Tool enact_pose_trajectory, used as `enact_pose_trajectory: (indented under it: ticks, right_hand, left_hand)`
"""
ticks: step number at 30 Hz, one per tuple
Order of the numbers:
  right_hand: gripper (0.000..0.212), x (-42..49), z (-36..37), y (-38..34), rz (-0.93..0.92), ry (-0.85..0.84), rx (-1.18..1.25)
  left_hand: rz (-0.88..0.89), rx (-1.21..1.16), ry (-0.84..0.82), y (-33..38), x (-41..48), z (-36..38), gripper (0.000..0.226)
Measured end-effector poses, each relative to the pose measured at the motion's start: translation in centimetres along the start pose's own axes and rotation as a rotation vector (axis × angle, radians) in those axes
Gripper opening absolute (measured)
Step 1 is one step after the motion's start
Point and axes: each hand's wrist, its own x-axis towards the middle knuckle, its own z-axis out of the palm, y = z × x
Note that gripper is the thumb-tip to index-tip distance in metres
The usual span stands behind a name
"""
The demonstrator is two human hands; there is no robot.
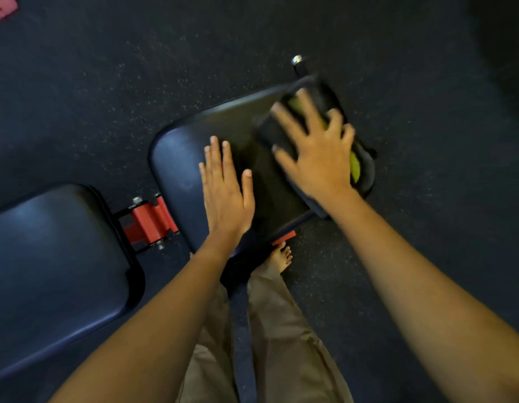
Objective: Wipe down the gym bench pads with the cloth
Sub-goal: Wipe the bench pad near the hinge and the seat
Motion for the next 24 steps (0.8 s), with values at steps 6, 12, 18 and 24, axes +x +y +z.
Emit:
enact_pose_trajectory:
  ticks: [6,12,18,24]
  right_hand:
    - [0.057,-5.7,1.1,4.9,0.025,0.01,0.109]
    - [0.064,7.2,-0.2,2.3,0.217,-0.14,0.195]
    - [0.067,2.8,0.1,3.5,0.249,-0.031,0.164]
    - [0.069,-3.3,0.5,3.2,0.389,-0.093,0.178]
  left_hand:
    - [-0.046,0.24,0.028,1.2,1.4,1.6,0.067]
    - [-0.042,0.317,0.024,1.0,1.7,1.9,0.069]
    - [-0.046,0.32,0.023,1.1,1.7,1.9,0.069]
    - [-0.042,0.331,0.038,1.1,1.5,2.0,0.068]
